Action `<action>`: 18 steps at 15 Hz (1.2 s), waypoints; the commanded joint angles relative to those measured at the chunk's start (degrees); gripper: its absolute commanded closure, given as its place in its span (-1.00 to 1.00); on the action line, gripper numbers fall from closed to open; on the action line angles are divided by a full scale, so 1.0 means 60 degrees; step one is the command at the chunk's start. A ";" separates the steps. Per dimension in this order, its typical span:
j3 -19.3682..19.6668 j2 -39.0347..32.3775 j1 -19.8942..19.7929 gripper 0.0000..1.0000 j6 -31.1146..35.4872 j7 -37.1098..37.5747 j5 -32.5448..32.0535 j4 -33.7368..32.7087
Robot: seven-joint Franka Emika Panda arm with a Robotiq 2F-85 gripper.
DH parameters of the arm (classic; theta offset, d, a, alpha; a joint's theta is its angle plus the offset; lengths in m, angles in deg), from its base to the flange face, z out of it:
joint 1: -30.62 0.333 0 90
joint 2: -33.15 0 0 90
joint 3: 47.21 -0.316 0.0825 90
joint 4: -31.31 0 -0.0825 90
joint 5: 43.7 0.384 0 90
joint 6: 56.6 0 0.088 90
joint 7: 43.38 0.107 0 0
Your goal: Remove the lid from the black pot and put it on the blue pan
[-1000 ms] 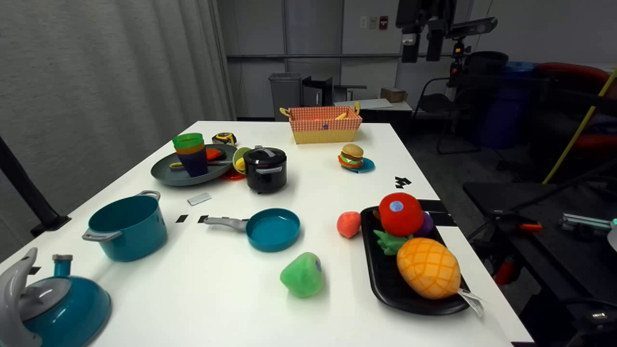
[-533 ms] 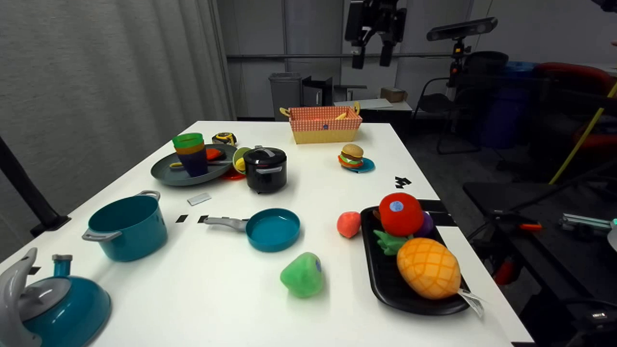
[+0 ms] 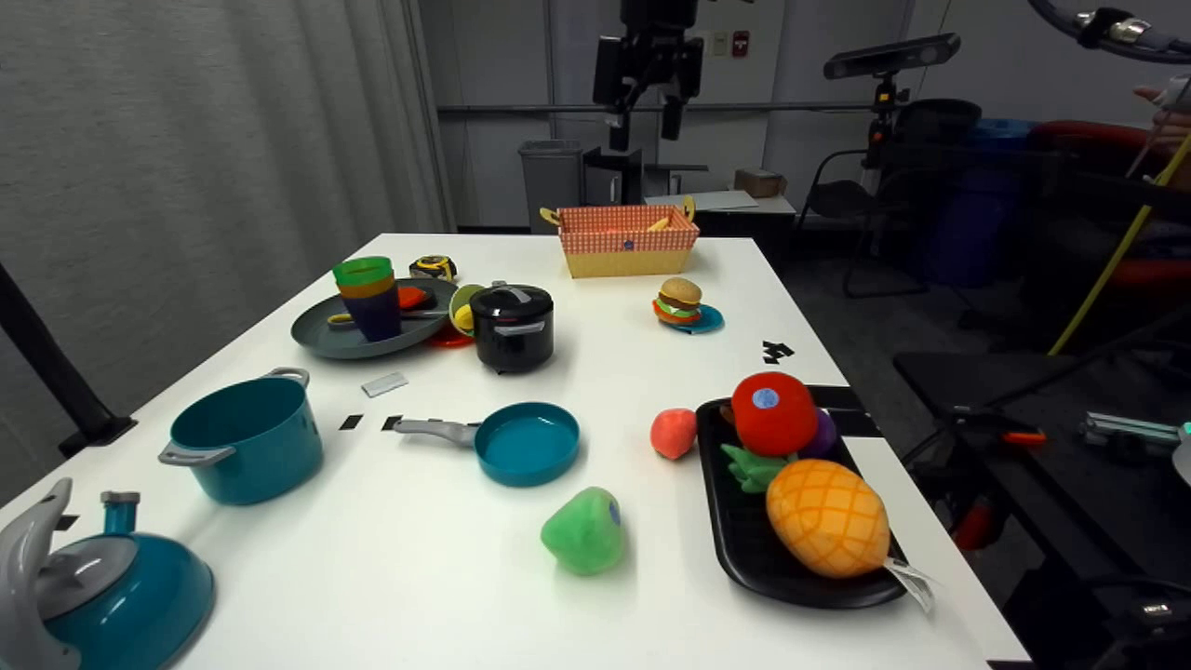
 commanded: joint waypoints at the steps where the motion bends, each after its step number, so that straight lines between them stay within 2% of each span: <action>1: 0.0083 -0.1006 0.0045 -1.00 -0.0082 -0.0339 0.0263 -0.1328; 2: 0.0120 -0.0446 0.0118 -1.00 -0.0036 -0.0065 0.0081 -0.0560; 9: 0.0125 -0.0579 0.0121 -1.00 -0.0038 -0.0066 0.0079 -0.0651; 18: 0.0115 -0.1982 -0.0077 -1.00 0.0724 -0.0871 0.0256 -0.1586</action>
